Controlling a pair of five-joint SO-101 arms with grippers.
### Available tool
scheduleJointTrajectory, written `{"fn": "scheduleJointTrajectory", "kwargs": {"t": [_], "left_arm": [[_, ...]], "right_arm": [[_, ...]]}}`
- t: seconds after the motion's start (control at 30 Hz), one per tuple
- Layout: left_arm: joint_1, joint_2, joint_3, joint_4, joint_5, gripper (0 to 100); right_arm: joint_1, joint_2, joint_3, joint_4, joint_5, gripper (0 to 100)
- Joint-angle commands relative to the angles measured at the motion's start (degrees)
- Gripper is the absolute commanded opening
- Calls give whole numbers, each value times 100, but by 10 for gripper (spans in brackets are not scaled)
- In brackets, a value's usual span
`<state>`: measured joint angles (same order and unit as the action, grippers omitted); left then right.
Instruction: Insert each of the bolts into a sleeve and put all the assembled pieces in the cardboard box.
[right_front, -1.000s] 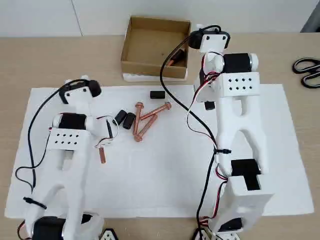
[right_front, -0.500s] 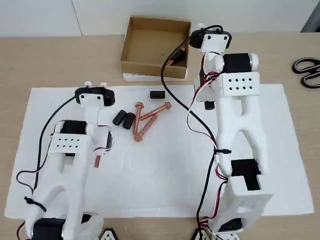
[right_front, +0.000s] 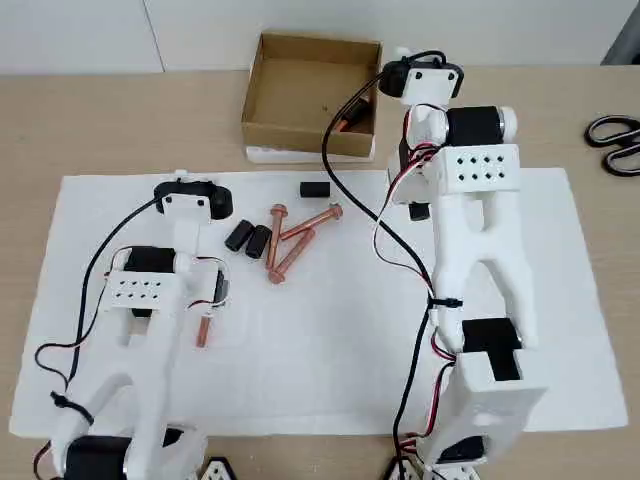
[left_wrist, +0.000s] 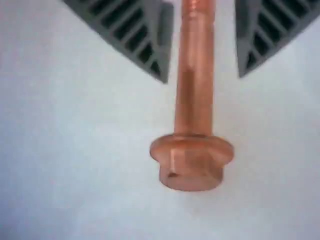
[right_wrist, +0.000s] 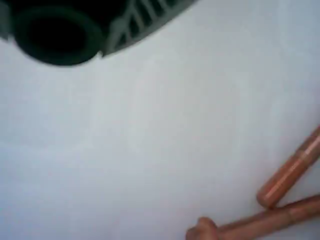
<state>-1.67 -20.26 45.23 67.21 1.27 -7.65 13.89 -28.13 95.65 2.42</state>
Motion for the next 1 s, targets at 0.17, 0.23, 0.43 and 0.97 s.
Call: {"fn": "scheduleJointTrajectory", "kwargs": {"t": [0.17,0.23,0.43,0.97], "left_arm": [[-18,-97,-22,-281,-44,148],[-26,-70,-13,-378,-44,148],[-53,853,-382,-378,-26,148],[-44,1433,-840,-396,-9,105]], "right_arm": [[13,-84,-334,31,-53,4],[13,-84,-334,31,-53,4],[13,-84,-334,31,-53,4],[40,-84,-334,40,-53,4]]}}
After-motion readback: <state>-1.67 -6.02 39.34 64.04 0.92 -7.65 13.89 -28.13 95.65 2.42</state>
